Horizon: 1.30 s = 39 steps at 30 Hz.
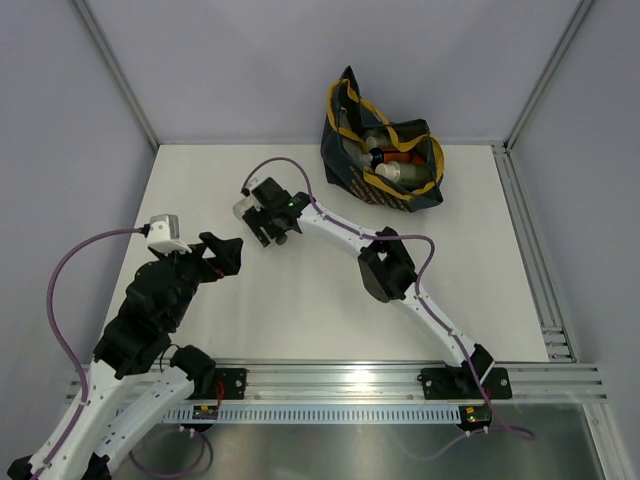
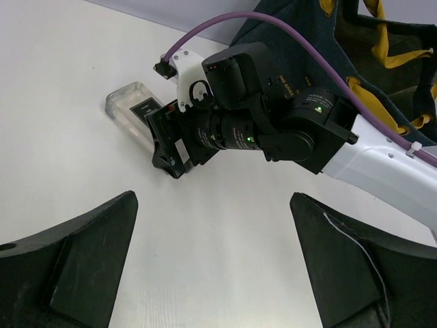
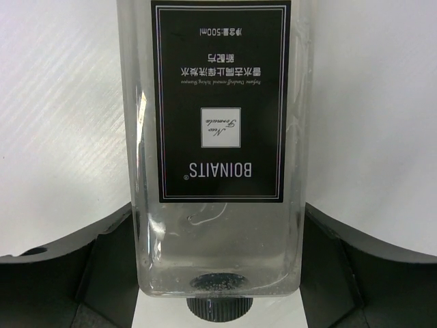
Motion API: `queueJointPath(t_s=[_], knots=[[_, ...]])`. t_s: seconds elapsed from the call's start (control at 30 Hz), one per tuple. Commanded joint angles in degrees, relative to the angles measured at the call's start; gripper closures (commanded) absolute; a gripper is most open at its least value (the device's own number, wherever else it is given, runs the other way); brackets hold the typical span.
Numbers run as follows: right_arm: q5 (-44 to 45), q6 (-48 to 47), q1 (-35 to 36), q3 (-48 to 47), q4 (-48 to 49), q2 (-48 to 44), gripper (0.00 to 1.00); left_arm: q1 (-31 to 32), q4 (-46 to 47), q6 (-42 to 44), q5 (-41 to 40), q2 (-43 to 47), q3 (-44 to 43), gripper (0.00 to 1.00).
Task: Place the personal care products into the canvas bag
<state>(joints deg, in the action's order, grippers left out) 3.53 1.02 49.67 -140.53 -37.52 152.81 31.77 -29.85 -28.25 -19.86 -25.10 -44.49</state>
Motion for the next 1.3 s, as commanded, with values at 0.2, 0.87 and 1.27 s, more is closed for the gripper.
queueJointPath(t_s=[0.2,0.87,1.27], knots=[[-37.76,0.81,-5.89,27.37,-0.2,-17.97,1.0,-0.13,5.58,-3.83,0.08,1.02,2.65,0.01],[-76.39,42.73,-15.57,48.07,41.63,-38.99,1.0,-0.13,11.47,-13.15,2.19,2.34,8.28,0.01],[-77.53,62.16,-19.34,50.97,61.06,-45.23,1.0,-0.13,15.17,-10.69,2.28,1.72,6.61,0.01]])
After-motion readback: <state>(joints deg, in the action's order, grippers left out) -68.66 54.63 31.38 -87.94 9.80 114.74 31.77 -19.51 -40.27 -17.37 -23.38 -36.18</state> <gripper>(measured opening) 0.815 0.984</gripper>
